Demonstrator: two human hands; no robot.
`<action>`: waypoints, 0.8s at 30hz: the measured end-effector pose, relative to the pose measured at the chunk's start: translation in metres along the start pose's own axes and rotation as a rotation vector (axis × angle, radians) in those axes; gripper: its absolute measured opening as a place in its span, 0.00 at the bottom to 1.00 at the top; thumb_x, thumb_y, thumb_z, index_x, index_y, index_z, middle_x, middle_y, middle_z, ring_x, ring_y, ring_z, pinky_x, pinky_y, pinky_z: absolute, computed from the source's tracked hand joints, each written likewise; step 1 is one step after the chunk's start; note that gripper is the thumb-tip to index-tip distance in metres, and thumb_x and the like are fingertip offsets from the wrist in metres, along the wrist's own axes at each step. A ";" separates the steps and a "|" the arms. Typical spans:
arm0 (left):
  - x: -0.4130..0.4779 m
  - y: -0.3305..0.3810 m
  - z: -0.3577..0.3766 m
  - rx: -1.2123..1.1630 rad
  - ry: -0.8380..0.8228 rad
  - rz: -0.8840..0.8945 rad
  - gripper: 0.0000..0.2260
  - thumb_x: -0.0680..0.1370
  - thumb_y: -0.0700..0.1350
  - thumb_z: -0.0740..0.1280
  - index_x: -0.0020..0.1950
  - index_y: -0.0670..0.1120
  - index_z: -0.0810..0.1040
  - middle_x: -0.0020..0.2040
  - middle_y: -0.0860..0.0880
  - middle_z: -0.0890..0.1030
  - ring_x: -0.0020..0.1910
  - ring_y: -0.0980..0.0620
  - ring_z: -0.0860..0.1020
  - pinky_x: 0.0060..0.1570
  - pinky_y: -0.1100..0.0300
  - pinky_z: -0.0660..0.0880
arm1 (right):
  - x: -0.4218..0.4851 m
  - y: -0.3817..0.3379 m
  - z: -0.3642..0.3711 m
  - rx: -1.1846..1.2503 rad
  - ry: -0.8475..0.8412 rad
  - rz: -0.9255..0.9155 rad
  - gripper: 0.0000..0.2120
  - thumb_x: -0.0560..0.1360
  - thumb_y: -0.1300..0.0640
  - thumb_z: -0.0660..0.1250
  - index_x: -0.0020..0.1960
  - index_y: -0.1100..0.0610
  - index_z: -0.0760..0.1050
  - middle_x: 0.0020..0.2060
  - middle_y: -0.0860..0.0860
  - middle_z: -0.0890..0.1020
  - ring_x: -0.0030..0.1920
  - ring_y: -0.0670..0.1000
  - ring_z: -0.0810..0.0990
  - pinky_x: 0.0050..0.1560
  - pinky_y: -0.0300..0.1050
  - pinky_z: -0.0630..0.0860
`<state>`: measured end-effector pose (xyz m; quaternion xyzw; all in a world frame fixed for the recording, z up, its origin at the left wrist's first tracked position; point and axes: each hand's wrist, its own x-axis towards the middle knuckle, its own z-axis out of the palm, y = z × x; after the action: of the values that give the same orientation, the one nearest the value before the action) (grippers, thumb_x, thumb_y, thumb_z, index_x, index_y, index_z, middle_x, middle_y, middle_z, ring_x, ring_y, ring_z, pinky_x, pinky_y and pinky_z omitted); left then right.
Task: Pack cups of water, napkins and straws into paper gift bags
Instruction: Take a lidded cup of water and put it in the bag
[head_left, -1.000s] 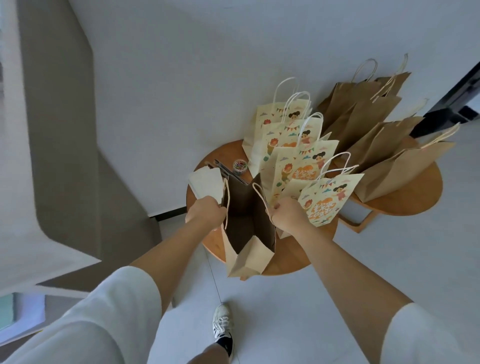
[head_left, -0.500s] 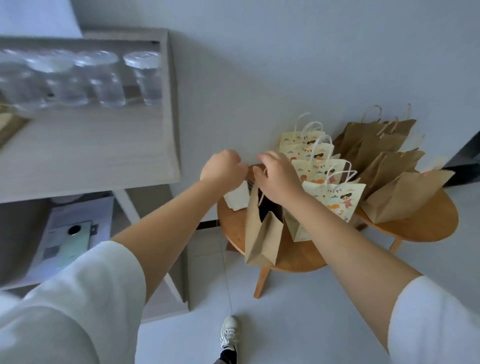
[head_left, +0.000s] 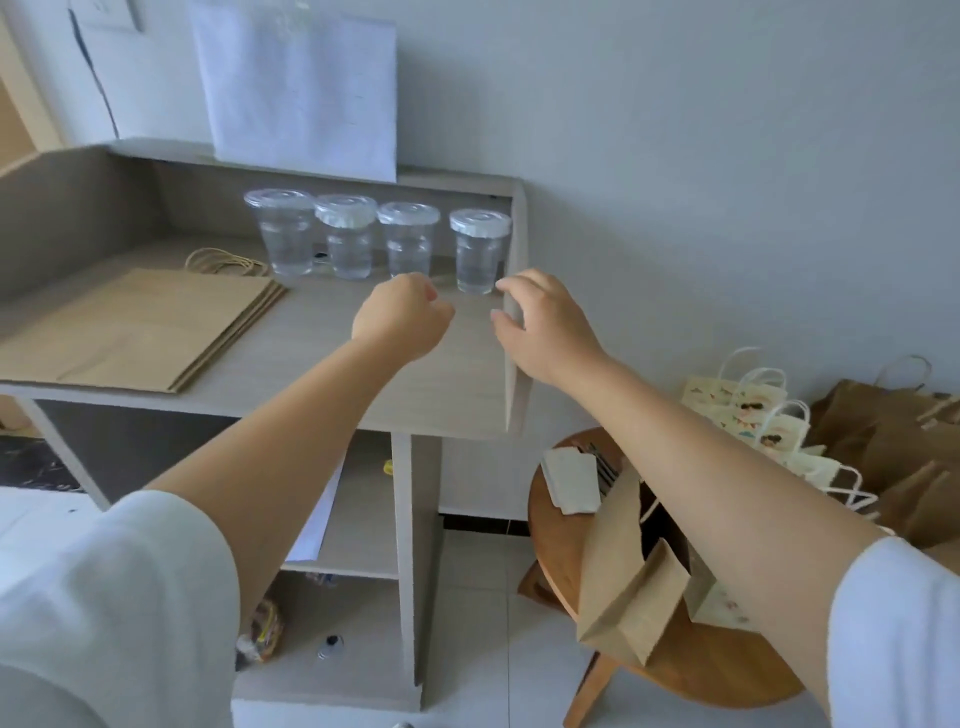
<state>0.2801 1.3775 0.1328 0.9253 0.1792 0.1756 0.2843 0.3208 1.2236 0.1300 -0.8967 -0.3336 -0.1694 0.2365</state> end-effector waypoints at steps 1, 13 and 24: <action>0.012 -0.007 0.002 -0.016 -0.002 -0.015 0.16 0.78 0.47 0.61 0.63 0.45 0.74 0.59 0.46 0.78 0.54 0.44 0.77 0.52 0.54 0.75 | 0.015 -0.001 0.004 -0.010 -0.019 -0.004 0.19 0.78 0.56 0.60 0.67 0.62 0.69 0.65 0.55 0.71 0.67 0.54 0.66 0.63 0.43 0.63; 0.197 -0.042 0.057 -0.050 -0.218 0.033 0.15 0.75 0.53 0.67 0.46 0.41 0.74 0.41 0.44 0.76 0.40 0.47 0.75 0.34 0.60 0.64 | 0.189 0.016 0.053 -0.269 -0.245 0.198 0.17 0.77 0.55 0.59 0.62 0.63 0.67 0.65 0.57 0.69 0.64 0.56 0.68 0.48 0.42 0.62; 0.266 -0.031 0.142 -0.553 -0.297 0.020 0.40 0.65 0.46 0.79 0.72 0.45 0.62 0.65 0.49 0.73 0.63 0.50 0.73 0.55 0.62 0.69 | 0.261 0.055 0.093 -0.396 -0.455 0.423 0.36 0.78 0.38 0.52 0.77 0.59 0.48 0.76 0.59 0.49 0.76 0.57 0.47 0.74 0.51 0.49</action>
<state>0.5664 1.4506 0.0631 0.8302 0.0719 0.0832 0.5464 0.5595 1.3724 0.1564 -0.9890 -0.1455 0.0259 0.0076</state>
